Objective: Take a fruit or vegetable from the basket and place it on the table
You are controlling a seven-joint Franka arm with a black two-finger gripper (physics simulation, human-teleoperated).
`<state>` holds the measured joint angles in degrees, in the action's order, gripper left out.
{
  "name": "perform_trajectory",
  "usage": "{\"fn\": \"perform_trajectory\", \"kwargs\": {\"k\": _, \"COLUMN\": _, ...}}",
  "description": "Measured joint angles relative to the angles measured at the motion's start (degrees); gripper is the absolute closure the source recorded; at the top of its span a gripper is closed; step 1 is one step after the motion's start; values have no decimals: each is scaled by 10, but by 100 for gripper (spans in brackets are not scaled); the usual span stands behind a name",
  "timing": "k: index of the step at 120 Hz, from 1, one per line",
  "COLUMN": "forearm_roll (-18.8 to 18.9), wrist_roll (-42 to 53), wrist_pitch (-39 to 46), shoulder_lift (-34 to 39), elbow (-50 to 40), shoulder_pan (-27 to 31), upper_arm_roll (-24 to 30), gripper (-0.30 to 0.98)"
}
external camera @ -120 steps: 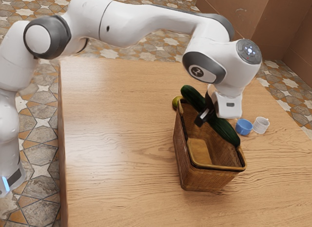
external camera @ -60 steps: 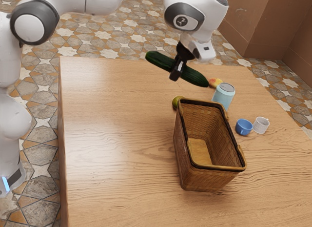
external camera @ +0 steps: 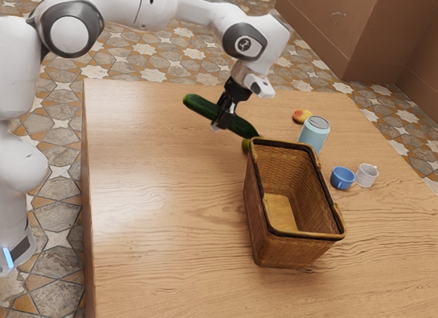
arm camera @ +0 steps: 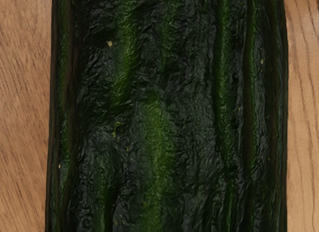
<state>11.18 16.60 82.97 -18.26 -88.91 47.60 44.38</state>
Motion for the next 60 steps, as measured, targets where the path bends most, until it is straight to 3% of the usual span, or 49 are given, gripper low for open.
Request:
{"fn": "perform_trajectory", "kwargs": {"k": 18, "forearm_roll": -7, "wrist_roll": 1, "wrist_pitch": 3, "shoulder_lift": 0, "elbow": -1, "shoulder_pan": -2, "upper_arm_roll": -2, "gripper": 23}}
{"fn": "perform_trajectory", "kwargs": {"k": 37, "forearm_roll": -8, "wrist_roll": 3, "wrist_pitch": 5, "shoulder_lift": 11, "elbow": 0, "shoulder_pan": -12, "upper_arm_roll": 2, "gripper": 7}}
{"fn": "perform_trajectory", "kwargs": {"k": 49, "forearm_roll": 5, "wrist_roll": 1, "wrist_pitch": 4, "shoulder_lift": 100, "elbow": 20, "shoulder_pan": -36, "upper_arm_roll": 36, "gripper": 4}}
{"fn": "perform_trajectory", "kwargs": {"k": 60, "forearm_roll": 59, "wrist_roll": -19, "wrist_pitch": -12, "shoulder_lift": 195, "elbow": 48, "shoulder_pan": -131, "upper_arm_roll": 39, "gripper": 2}}
